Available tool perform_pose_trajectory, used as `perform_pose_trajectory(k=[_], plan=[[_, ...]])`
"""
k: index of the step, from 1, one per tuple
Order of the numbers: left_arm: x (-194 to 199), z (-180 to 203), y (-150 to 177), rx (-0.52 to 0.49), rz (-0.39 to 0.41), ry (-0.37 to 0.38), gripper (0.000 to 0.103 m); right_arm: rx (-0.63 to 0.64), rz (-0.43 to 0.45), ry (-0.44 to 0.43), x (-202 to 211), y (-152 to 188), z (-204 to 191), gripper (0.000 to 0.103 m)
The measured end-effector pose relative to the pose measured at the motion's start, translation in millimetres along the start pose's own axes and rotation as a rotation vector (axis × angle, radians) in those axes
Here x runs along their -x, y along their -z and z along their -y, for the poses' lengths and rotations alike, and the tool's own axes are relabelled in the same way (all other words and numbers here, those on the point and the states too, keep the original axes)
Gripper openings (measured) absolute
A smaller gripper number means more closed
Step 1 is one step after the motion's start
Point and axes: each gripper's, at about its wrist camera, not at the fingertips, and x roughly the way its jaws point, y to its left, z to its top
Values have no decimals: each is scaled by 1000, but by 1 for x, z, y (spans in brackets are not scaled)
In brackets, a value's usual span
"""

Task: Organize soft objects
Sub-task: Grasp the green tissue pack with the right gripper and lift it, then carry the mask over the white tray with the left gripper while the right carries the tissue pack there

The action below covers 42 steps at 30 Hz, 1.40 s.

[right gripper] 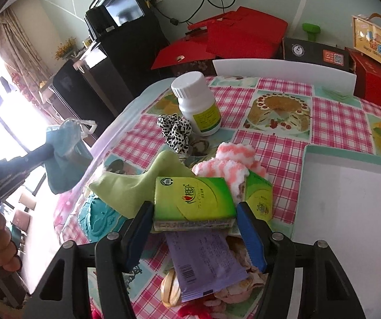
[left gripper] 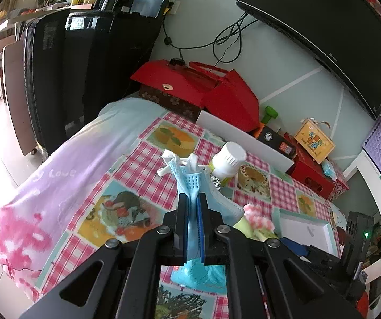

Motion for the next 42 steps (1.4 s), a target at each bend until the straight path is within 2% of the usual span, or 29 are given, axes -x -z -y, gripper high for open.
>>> perform_pose_trajectory(k=[9, 19, 26, 31, 42], plan=[[0, 29, -7, -37, 7, 23, 6, -3, 35, -8, 16, -1, 4, 66], [8, 72, -22, -87, 45, 79, 6, -20, 154, 11, 64, -11, 12, 66], [1, 124, -25, -148, 45, 159, 6, -94, 262, 102, 110, -12, 47, 66], [-11, 167, -19, -207, 25, 216, 6, -197, 331, 199, 147, -7, 89, 66], [-52, 249, 15, -314, -85, 307, 6, -390, 394, 412, 205, 21, 169, 66]])
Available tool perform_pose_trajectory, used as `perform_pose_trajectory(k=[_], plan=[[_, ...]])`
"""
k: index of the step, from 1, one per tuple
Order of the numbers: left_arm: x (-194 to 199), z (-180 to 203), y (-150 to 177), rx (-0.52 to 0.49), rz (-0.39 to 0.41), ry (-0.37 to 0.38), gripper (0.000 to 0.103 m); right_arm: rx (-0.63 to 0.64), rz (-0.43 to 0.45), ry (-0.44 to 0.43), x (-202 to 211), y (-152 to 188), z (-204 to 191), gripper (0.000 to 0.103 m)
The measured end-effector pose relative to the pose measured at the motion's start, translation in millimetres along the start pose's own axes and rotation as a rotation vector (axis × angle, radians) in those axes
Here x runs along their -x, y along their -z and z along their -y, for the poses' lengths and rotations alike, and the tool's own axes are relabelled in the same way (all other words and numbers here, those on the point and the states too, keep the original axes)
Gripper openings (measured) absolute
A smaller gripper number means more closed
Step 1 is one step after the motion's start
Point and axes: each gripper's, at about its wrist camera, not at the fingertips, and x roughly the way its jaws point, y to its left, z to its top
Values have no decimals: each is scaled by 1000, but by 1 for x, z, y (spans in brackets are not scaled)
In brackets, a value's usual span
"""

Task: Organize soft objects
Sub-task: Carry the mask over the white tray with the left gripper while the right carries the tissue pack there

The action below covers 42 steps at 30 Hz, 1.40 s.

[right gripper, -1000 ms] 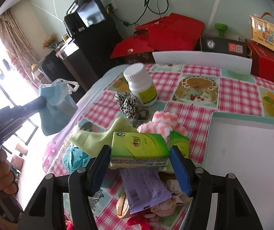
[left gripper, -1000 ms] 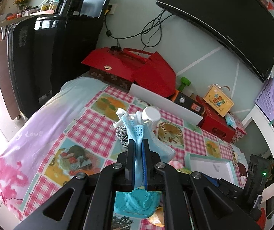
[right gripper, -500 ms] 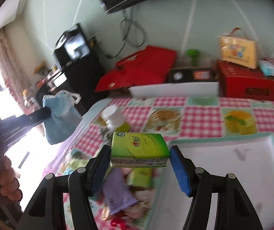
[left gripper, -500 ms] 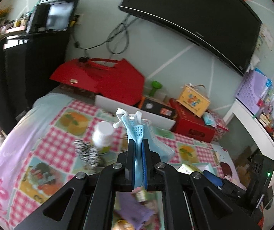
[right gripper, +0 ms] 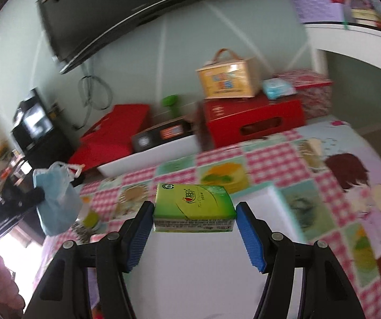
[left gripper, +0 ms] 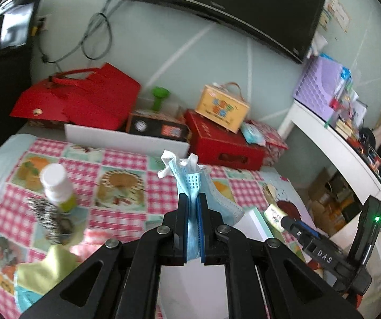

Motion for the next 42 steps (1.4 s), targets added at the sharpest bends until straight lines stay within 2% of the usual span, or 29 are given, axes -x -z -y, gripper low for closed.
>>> perform_pose_trajectory(k=[8, 15, 20, 24, 37, 42], plan=[[-43, 30, 15, -14, -83, 33, 6, -82, -3, 78, -2, 0, 42, 66], [-76, 38, 33, -17, -153, 28, 6, -101, -39, 108, -20, 7, 54, 66], [-95, 35, 44, -5, -183, 35, 6, -79, -75, 143, -38, 12, 54, 66], [-107, 32, 51, 9, -204, 40, 6, -96, -119, 120, -57, 16, 56, 66], [-130, 4, 61, 102, -237, 36, 6, -33, -145, 169, -81, 22, 48, 66], [-135, -4, 65, 113, -255, 3, 6, -16, -159, 190, -88, 25, 46, 66]])
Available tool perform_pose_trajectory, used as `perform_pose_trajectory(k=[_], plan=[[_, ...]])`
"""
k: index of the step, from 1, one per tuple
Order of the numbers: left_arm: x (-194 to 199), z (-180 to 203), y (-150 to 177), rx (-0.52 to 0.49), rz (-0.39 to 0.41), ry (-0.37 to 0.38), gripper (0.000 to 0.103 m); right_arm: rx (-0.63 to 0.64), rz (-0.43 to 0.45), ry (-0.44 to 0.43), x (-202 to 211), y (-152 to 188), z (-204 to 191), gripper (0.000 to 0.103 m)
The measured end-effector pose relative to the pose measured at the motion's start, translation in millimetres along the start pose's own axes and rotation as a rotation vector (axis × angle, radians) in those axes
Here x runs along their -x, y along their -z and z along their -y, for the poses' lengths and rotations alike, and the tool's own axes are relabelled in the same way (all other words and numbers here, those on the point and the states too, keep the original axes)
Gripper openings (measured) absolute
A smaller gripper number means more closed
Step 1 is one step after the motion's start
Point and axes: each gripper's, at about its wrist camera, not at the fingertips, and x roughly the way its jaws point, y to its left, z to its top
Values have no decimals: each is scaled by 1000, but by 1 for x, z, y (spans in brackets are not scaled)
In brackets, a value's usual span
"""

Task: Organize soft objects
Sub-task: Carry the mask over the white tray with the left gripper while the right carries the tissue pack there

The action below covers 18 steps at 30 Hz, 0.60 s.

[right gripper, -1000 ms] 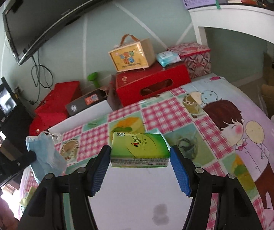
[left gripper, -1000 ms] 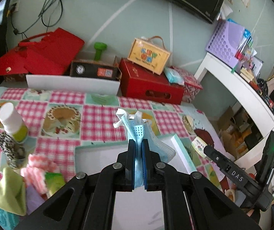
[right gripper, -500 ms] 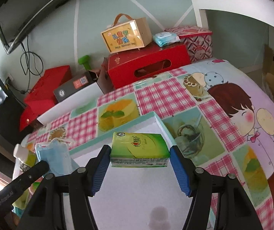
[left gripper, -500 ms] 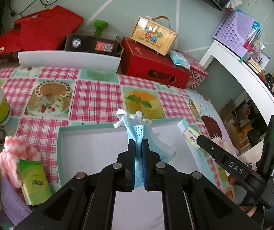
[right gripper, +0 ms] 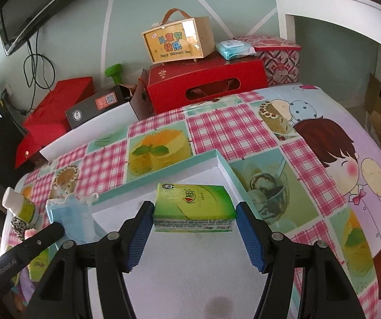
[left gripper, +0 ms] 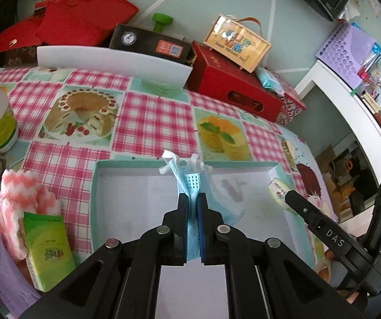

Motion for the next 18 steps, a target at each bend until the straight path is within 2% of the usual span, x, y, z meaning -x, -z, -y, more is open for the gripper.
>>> perform_pose_trajectory(k=[7, 13, 18], plan=[[-7, -6, 4, 2, -38, -42, 6, 38, -30, 8, -6, 3, -7, 66], [-14, -11, 7, 13, -88, -110, 6, 62, -62, 24, -10, 7, -10, 66], [-12, -15, 8, 27, -100, -123, 10, 70, -69, 28, -7, 7, -11, 67]])
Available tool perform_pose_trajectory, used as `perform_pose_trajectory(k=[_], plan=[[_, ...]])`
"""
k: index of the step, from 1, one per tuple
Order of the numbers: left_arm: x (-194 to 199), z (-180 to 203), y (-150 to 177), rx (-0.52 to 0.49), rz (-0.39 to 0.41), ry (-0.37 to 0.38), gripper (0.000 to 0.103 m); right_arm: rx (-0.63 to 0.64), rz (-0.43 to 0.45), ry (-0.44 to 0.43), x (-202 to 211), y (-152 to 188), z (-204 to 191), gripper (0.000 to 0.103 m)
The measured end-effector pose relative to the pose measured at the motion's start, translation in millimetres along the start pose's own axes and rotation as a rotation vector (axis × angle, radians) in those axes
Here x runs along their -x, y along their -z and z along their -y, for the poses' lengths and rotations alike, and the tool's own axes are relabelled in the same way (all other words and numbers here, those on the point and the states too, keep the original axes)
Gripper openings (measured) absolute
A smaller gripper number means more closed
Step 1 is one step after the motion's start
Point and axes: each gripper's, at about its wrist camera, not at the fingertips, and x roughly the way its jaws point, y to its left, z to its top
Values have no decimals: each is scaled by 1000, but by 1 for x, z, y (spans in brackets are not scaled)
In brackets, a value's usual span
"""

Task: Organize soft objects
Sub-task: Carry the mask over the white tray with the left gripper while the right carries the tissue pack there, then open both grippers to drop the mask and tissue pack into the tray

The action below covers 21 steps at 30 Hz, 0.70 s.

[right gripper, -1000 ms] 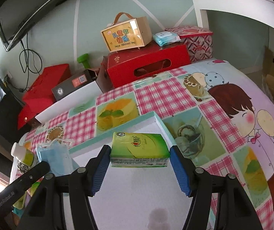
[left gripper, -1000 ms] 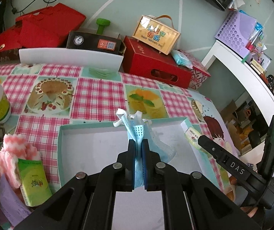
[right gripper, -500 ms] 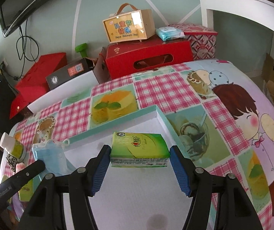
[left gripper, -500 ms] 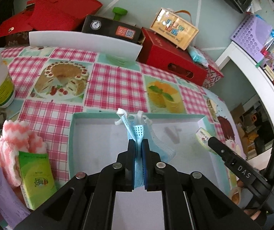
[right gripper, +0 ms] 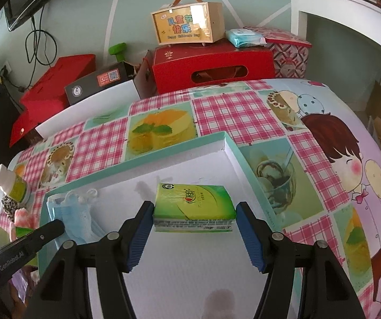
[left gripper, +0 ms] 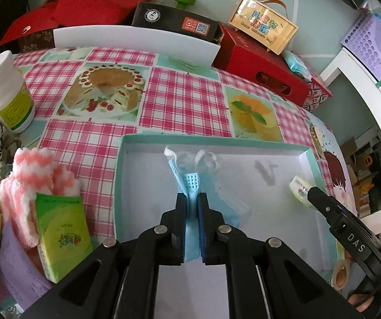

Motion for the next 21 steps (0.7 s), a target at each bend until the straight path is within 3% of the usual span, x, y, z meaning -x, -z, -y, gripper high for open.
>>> perform_pose_trajectory(k=[4, 8, 12, 18, 21], plan=[[9, 1, -1, -10, 3, -4, 18, 7, 11, 7, 7, -2, -1, 67], [24, 4, -3, -20, 33, 2, 44, 21, 36, 11, 17, -5, -5, 68], [35, 5, -6, -21, 55, -18, 58, 34, 39, 18, 25, -6, -9, 73], [38, -3, -8, 3, 64, -76, 70, 53, 11, 47, 28, -4, -10, 79], [36, -7, -9, 11, 59, -101, 72, 74, 1, 57, 28, -3, -14, 83]])
